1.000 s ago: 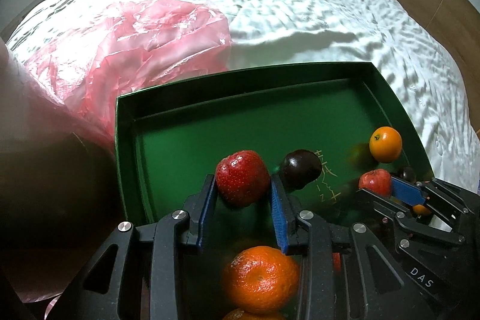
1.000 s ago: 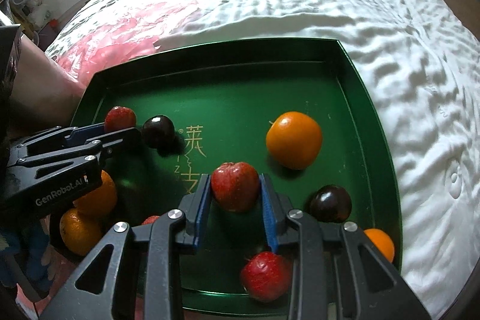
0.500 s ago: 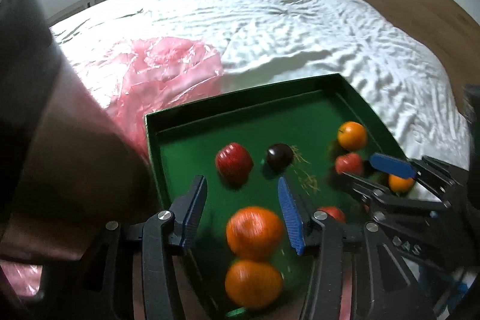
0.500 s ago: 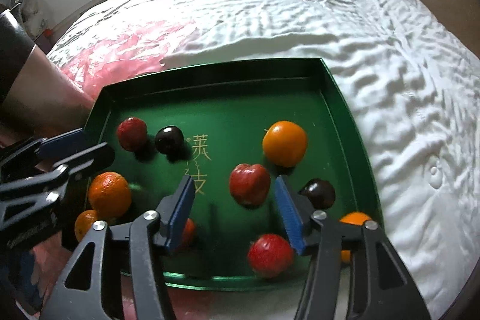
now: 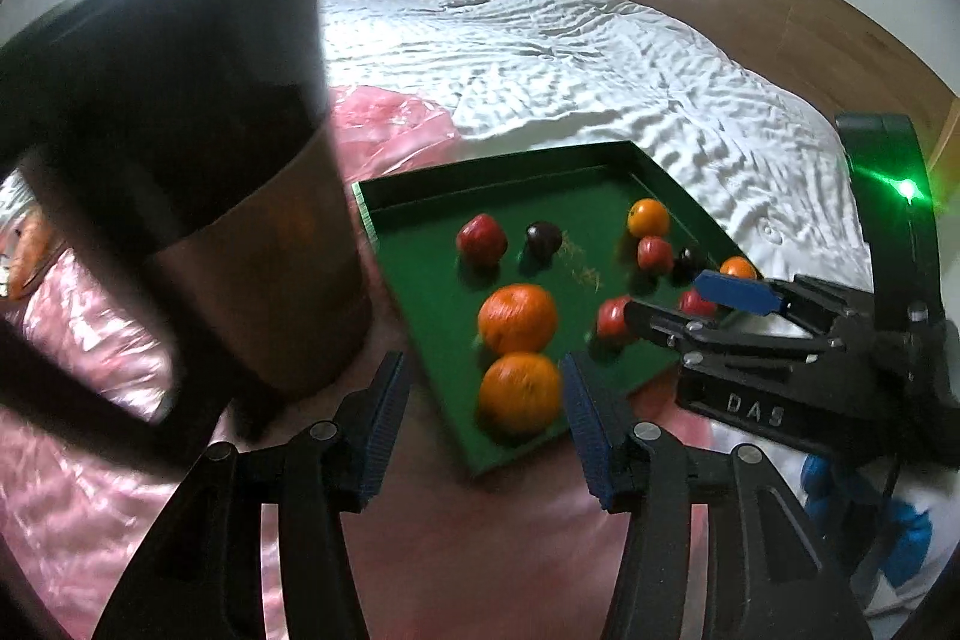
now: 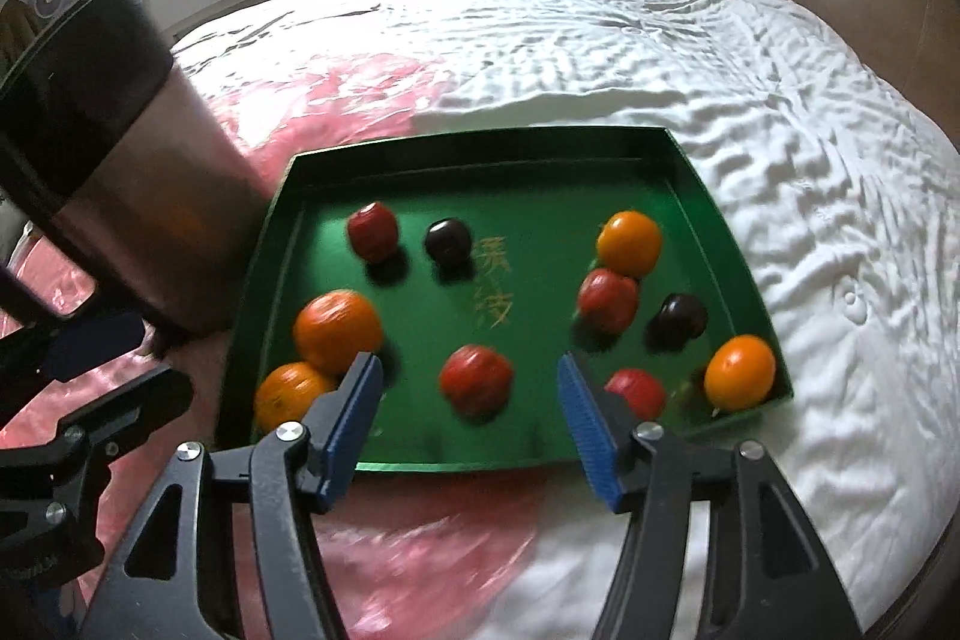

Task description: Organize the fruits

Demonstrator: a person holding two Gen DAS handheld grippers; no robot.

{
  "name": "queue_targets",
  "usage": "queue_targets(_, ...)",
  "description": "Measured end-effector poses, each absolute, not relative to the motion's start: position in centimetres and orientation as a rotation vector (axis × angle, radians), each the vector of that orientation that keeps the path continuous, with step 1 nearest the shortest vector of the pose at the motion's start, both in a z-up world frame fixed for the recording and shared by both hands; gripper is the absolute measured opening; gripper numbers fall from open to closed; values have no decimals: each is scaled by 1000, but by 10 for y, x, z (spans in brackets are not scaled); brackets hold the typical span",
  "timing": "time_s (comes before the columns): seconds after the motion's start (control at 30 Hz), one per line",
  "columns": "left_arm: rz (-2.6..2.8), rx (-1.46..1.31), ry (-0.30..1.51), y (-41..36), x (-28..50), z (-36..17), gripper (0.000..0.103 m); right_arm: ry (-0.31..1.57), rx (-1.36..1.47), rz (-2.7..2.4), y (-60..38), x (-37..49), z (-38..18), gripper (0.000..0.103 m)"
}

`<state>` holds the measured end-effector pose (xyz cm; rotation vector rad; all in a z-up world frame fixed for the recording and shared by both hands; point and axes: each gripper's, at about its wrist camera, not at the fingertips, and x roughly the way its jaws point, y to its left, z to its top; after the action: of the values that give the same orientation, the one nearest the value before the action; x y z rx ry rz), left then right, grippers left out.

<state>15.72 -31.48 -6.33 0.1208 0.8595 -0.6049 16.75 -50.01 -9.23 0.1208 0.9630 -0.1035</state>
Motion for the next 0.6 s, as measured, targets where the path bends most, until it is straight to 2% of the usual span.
queue_targets(0.6, -405, 71, 832, -170, 130, -74, 55, 913, 62, 63, -378, 136, -83, 103)
